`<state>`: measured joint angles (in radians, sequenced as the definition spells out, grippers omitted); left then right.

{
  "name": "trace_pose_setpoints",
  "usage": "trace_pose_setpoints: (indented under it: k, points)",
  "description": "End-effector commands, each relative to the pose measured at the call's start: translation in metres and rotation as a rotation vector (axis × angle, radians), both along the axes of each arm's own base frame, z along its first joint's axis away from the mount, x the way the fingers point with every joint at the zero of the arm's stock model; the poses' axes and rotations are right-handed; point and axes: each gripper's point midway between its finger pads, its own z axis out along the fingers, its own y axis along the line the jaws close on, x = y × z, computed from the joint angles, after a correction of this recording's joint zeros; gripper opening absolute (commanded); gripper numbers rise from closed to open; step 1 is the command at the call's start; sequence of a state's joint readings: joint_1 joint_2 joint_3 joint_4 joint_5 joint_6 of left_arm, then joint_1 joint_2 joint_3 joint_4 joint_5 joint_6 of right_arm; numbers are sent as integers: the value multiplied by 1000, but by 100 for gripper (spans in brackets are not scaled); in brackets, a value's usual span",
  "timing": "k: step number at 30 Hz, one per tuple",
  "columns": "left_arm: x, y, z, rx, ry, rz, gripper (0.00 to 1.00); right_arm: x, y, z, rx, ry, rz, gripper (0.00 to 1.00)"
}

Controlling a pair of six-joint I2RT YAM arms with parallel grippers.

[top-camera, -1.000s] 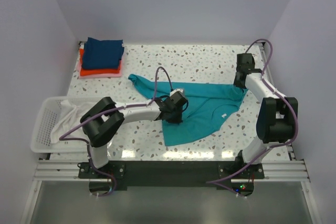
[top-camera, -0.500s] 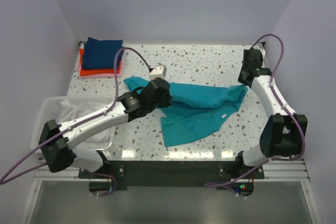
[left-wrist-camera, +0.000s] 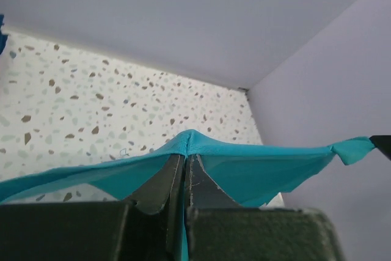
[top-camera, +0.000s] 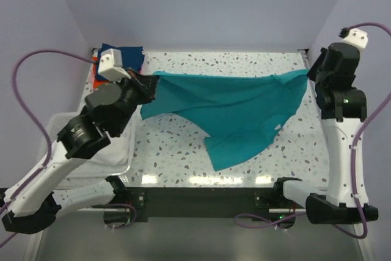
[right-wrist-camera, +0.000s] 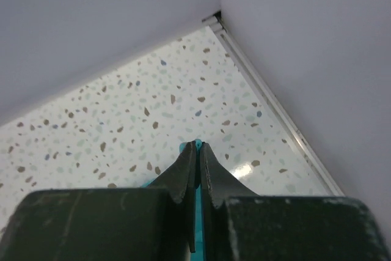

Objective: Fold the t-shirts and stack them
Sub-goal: Flatten the tshirt out

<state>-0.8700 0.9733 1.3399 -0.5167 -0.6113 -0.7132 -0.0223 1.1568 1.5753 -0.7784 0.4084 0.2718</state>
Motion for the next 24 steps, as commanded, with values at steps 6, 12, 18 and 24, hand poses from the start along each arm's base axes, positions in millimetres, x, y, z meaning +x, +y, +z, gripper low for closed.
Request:
trace_pose_setpoints:
  k: [6,12,18,24]
  points:
    - [-59,32,136,-154,-299,-172,0,-98,2,159,-61,-360,21,0]
    - [-107,44,188,-219,-431,-332,0,-158,4,226,-112,-545,38,0]
    - [-136,45,206,-252,-490,-448,0,-212,4,258,-159,-701,32,0]
    - [-116,40,192,-223,-435,-382,0,-207,6,256,-202,-696,53,0]
